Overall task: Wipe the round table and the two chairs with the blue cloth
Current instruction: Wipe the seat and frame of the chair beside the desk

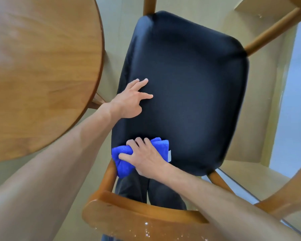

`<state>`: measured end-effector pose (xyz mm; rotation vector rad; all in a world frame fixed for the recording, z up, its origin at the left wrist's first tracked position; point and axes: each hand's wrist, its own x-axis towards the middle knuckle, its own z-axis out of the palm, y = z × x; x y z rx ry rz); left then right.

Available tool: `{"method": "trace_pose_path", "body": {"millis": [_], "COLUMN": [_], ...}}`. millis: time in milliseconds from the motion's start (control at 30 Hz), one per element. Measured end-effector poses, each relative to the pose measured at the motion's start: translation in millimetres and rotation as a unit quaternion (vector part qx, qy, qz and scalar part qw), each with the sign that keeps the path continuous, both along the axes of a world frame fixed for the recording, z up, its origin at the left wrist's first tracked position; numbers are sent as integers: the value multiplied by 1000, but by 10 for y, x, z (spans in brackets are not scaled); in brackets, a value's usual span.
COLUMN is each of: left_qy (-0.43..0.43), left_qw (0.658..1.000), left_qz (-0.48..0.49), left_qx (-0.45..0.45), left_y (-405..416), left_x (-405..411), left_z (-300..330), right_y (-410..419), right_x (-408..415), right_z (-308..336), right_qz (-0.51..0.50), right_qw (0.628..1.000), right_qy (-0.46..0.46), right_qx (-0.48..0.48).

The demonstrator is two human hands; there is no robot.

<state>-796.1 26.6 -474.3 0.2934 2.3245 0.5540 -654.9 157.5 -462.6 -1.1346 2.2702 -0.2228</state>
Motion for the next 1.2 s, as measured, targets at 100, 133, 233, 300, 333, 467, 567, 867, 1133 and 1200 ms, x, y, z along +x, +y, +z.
{"method": "trace_pose_path", "body": {"millis": [100,133,233,300,333,467,567,867,1133,1200], "left_qy": [2,2,-15,-8,3,-2,9,65,55,53], "left_qw": [1000,1000,1000,1000,999,999,999,993,991,991], "left_qz": [-6,-7,-6,-20,-30,-31,-32,-21,-4,1], "left_qx": [1,-5,-16,-22,-24,-23,-32,-94,-124,-122], "left_y": [-9,-11,-7,14,25,14,-16,-107,-63,-56], "left_x": [-114,-161,-286,-286,-250,-30,80,751,945,955], "left_z": [45,60,95,108,103,30,-18,-164,-192,-195], "right_y": [-184,-308,-634,-675,-630,-170,312,1460,1048,1238], "right_x": [-337,-507,-870,-759,-610,16,-237,-1479,-406,-496], "right_z": [-26,-52,-77,-76,-67,-133,-215,-236,-233,-184], "right_qz": [-83,-125,-210,-198,-152,72,101,-425,-203,-52], "right_qw": [996,991,970,972,980,992,988,881,960,982], "right_qy": [31,49,103,123,131,101,101,197,190,170], "right_qx": [17,25,60,23,-8,-30,-64,72,-34,-67]}}
